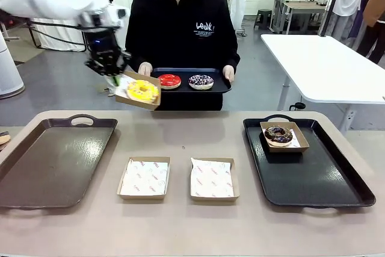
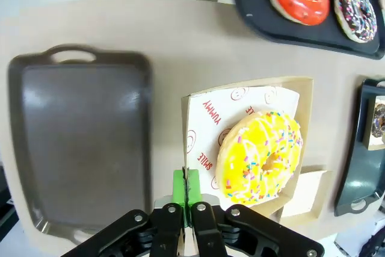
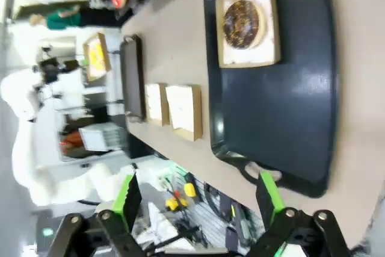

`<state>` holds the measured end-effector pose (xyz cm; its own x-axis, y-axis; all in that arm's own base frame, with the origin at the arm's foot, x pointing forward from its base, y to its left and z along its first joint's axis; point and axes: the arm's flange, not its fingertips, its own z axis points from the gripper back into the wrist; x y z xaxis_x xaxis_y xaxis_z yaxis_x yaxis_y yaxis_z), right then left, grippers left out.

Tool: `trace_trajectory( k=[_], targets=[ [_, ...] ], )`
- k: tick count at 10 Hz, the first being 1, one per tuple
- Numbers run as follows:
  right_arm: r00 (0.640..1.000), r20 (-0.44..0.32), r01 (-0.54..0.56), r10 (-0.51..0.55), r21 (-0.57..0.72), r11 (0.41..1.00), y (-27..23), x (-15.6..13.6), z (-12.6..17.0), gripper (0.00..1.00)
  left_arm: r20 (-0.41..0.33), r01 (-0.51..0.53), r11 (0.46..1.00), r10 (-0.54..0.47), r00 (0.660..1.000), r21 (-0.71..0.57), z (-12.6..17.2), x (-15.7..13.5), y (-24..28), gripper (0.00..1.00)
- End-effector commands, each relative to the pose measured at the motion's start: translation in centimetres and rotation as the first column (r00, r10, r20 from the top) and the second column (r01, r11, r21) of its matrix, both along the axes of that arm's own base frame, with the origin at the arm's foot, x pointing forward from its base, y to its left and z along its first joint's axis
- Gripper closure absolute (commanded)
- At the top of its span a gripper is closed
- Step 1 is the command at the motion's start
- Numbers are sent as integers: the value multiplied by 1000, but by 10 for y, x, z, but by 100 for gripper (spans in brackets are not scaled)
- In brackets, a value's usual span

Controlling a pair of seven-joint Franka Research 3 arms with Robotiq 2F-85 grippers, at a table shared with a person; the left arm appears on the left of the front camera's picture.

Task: Individually package the donuts and arrange them on the tray.
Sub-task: Place the picked Paper togo box on the Handle tray while simultaneously picking up another Paper togo box from the table with the other hand.

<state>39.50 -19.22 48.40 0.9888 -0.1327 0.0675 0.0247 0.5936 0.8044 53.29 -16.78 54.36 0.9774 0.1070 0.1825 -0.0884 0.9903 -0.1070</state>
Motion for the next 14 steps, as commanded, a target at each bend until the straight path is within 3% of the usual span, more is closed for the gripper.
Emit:
trace_trajectory(
  k=[1, 4, 7, 11, 12, 14],
  targets=[
    [1000, -28, -18, 14, -150, 988, 67, -6, 34, 0, 3, 4, 1000, -4, 1000, -20, -12, -33, 41, 99],
    [997, -57, -66, 47, -412, 909, 192, -8, 50, 0, -51, -23, 999, 25, 998, 49, -35, -59, 95, 99],
    [997, -64, -74, 48, -521, 850, 280, -12, 42, 0, -79, -53, 996, 59, 995, 75, -60, -70, 126, 99],
    [994, -97, -97, 55, -522, 847, 306, 3, 38, 0, -77, -28, 993, 37, 996, 119, -68, -64, 132, 99],
    [994, -79, -106, 75, -522, 846, 309, -11, 39, 0, -81, -9, 991, 20, 997, 136, -71, -66, 134, 99],
    [994, -79, -106, 75, -522, 846, 309, -11, 39, 0, -76, 38, 988, -27, 997, 150, -68, -64, 140, 99]
  ],
)
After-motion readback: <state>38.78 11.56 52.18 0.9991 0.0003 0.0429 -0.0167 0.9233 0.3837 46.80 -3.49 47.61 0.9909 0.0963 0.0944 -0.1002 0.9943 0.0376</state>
